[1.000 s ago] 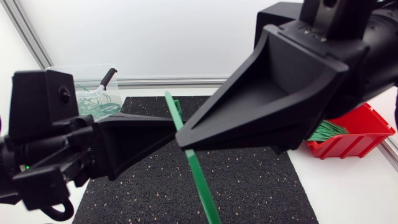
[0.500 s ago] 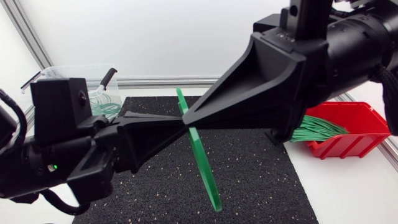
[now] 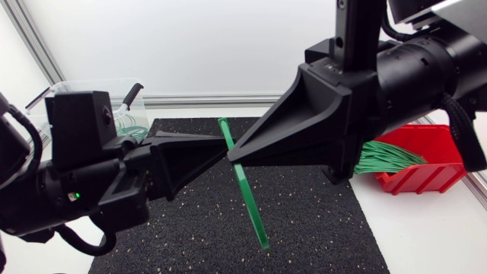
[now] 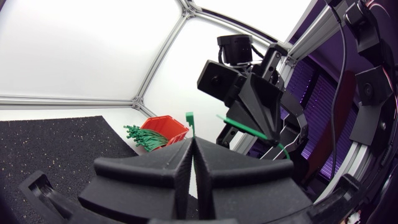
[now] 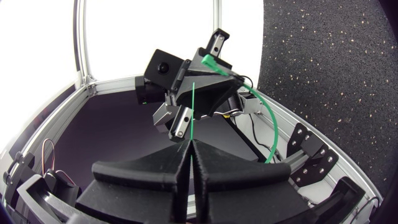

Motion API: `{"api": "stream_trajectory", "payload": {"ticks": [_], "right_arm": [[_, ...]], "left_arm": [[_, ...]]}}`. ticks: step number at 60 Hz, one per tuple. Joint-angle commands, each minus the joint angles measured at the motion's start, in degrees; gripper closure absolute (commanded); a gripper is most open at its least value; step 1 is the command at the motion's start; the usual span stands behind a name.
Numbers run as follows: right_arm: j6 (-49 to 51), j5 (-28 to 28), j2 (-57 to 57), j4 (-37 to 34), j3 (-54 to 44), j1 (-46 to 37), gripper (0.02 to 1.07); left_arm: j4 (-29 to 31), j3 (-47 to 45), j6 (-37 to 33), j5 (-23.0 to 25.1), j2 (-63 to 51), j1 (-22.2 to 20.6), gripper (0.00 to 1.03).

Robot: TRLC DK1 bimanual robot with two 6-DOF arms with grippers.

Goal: Take a green cable tie from the red box, thread the tail through the head to close it, then place it in the transparent bin on the left.

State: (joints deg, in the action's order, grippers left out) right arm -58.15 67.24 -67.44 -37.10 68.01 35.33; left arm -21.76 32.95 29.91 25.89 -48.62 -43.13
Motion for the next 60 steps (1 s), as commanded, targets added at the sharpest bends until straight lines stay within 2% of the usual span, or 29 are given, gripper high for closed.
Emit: {"api": "stream_trajectory", "payload": {"ticks": [1,22,38,55,60], "right_arm": [[-1.62,-0.18,-0.76,0.45,-1.91,-0.61,1.01],[-1.44,-0.01,-0.41,0.63,-1.65,-0.79,1.01],[-1.44,-0.01,1.61,0.72,-1.30,-0.26,1.01],[-1.44,-0.01,2.58,0.80,-2.27,-0.53,1.01],[-1.44,-0.01,3.02,0.80,-2.35,-0.18,1.01]], "left_arm": [[-1.27,1.50,-0.73,-0.31,-0.42,0.42,0.99],[-0.74,1.15,-0.82,-1.02,0.90,-0.99,0.99],[1.63,1.15,-1.79,-4.18,3.18,-6.00,0.99],[1.98,0.98,-2.05,-4.71,3.09,-6.44,0.99],[1.54,1.15,-2.23,-4.71,2.21,-5.21,0.99]]}}
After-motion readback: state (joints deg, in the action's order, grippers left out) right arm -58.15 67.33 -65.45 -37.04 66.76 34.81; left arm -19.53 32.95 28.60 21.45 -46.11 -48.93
